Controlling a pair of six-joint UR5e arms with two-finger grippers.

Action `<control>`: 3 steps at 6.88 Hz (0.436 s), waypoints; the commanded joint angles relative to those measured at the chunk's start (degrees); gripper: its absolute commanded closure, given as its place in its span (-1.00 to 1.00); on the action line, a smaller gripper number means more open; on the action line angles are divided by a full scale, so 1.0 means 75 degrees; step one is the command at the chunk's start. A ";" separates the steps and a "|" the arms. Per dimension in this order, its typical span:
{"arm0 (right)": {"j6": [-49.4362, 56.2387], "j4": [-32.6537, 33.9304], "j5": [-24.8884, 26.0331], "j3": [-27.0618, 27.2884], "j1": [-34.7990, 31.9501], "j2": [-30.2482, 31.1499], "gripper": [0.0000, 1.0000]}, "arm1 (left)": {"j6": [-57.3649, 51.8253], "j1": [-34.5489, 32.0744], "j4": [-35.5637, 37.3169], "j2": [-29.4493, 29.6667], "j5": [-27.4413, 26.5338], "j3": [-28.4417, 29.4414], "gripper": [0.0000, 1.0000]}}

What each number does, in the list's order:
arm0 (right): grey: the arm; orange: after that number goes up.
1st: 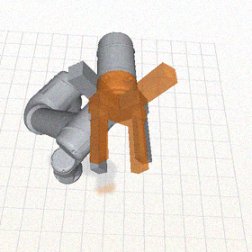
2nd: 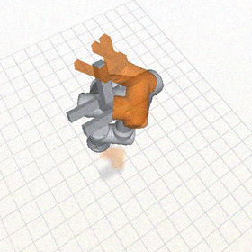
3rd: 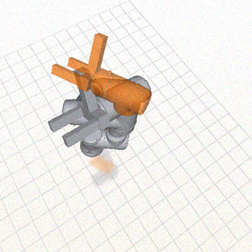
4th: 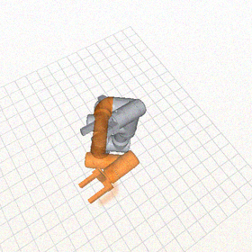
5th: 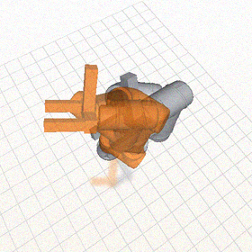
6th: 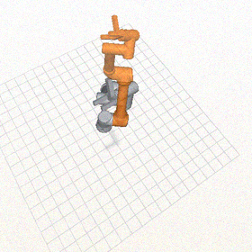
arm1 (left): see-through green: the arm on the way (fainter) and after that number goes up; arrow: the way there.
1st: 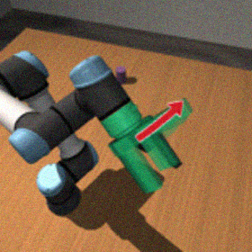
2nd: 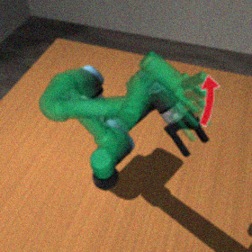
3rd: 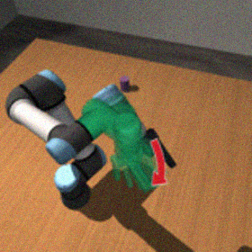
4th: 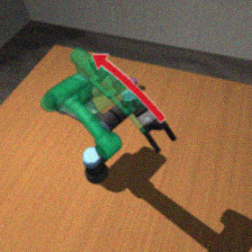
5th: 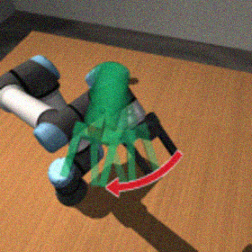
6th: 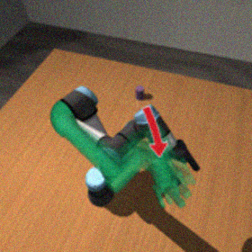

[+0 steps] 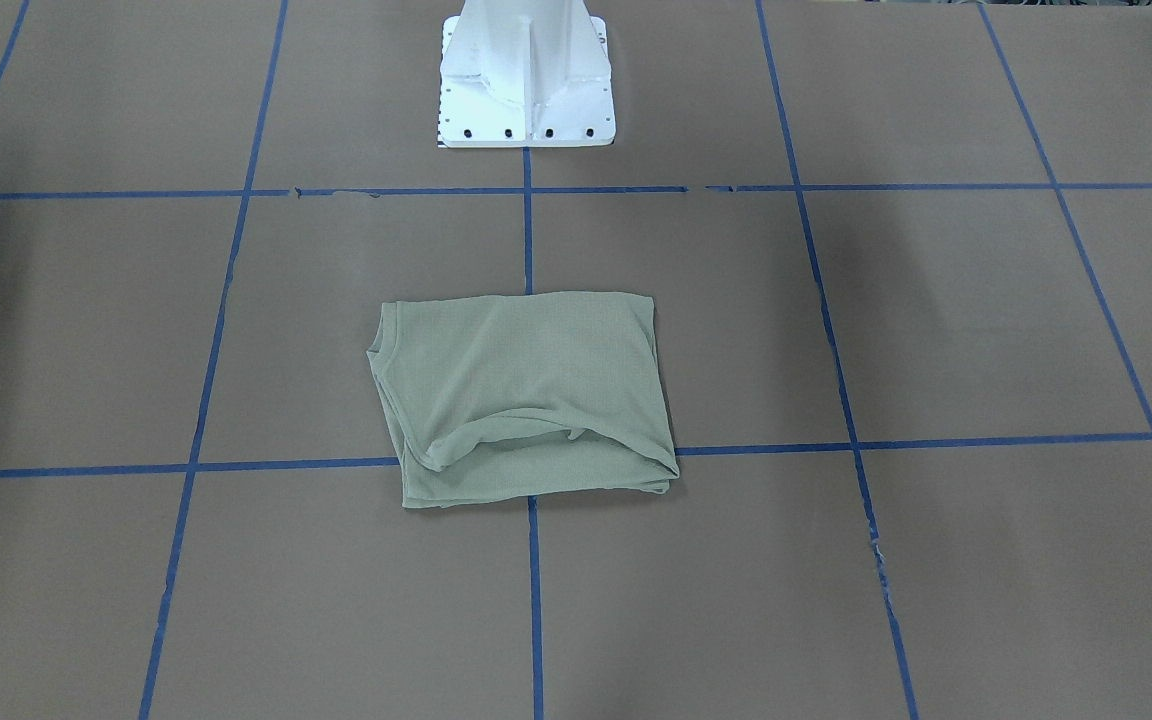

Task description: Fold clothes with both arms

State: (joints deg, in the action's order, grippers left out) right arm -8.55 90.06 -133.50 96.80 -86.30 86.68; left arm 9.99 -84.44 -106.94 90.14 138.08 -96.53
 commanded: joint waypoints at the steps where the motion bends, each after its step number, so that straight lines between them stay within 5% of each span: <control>1: 0.0039 0.0003 0.0000 0.0276 0.0023 0.0416 -1.00 | -0.0172 -0.0178 0.0090 -0.0112 -0.0048 -0.0113 -1.00; 3: 0.0097 0.0003 0.0046 0.0464 0.0116 0.0710 -1.00 | -0.0184 -0.0459 0.0942 -0.0055 -0.0036 -0.0243 -1.00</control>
State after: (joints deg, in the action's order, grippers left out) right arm -8.12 90.09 -133.43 99.66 -85.92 90.45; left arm 8.77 -86.96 -103.18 89.46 137.80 -98.06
